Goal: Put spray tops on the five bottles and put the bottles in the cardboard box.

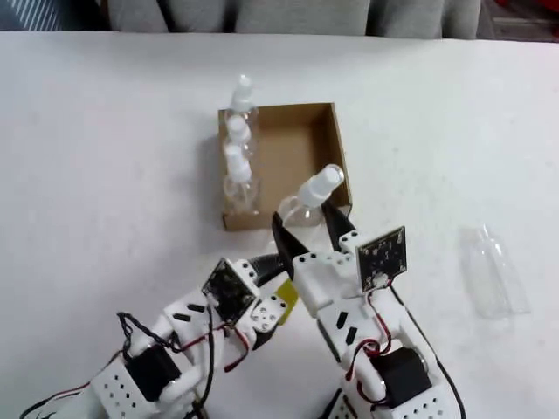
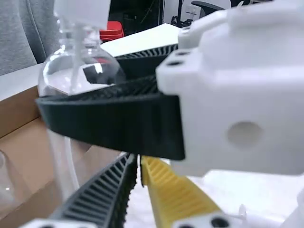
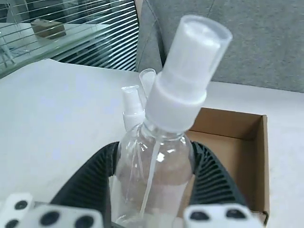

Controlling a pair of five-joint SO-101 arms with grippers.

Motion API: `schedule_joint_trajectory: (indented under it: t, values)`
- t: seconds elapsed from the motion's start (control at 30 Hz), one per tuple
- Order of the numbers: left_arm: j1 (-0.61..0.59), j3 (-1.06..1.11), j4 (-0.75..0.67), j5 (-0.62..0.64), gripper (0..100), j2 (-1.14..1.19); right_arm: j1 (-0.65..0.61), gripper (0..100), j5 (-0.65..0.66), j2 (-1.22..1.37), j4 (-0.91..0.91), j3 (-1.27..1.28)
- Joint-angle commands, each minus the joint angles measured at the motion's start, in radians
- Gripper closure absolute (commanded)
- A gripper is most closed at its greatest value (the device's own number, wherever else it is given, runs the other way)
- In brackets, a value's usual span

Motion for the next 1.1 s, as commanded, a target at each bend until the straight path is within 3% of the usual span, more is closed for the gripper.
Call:
schedule_joint_trajectory:
  t: [0.0, 0.4, 0.6, 0.83, 1.07]
  values:
    - [-0.035, -0.006, -0.032, -0.008, 98, -0.002, -0.013, 98.2, -0.008, -0.005, 0.008, -0.057]
    - [-0.065, 0.008, -0.032, -0.008, 98, -0.002, -0.016, 98.2, -0.008, -0.005, 0.094, -0.114]
    - [0.005, 0.002, -0.015, -0.008, 98, -0.005, 0.001, 98.2, 0.012, -0.005, 0.018, -0.074]
    - [0.035, -0.095, 0.219, -0.009, 98, -0.010, 0.059, 98.2, 0.091, -0.002, -0.133, -0.046]
    - [-0.165, -0.255, 0.546, -0.011, 98, -0.010, 0.147, 98.2, 0.147, 0.274, -0.348, -0.081]
